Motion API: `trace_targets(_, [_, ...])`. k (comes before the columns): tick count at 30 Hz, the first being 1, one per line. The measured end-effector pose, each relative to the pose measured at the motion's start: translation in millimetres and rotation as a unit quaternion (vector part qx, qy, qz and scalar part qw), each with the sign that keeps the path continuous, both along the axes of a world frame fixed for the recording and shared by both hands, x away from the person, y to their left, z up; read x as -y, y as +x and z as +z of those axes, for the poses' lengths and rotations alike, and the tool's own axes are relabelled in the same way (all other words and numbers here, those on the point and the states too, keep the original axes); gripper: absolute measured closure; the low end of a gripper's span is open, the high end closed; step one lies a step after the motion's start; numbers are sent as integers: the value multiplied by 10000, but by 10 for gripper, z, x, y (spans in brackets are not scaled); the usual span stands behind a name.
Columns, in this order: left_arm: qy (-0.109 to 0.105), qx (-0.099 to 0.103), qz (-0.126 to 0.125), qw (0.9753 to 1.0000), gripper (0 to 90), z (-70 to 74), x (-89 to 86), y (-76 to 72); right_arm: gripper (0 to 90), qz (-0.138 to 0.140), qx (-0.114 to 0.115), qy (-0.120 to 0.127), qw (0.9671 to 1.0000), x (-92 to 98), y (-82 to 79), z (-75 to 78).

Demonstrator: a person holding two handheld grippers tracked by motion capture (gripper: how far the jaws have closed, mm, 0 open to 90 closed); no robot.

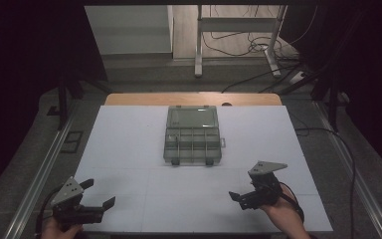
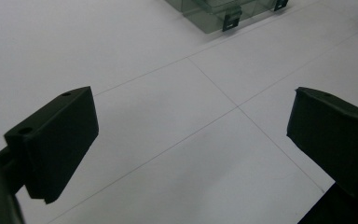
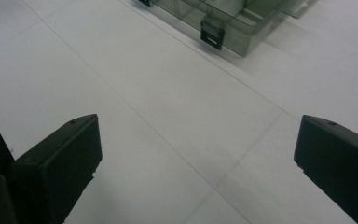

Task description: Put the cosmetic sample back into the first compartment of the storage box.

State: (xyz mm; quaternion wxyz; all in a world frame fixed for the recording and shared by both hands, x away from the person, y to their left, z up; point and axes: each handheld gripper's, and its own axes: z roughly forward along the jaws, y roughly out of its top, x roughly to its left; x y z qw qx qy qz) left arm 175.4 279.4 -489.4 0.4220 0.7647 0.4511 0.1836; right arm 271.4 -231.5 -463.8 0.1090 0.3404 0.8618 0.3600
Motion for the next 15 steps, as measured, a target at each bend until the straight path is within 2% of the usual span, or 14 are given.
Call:
trace_targets(7, [-65, -30, 80, 9999, 29, -4, -10, 5, 14, -199, 51, 32, 9998, 214, -103, -4])
trace_targets(15, [-60, -25, 84, 9999, 30, -4, -11, 4, 14, -362, 113, 138, 9992, 350, -220, -14])
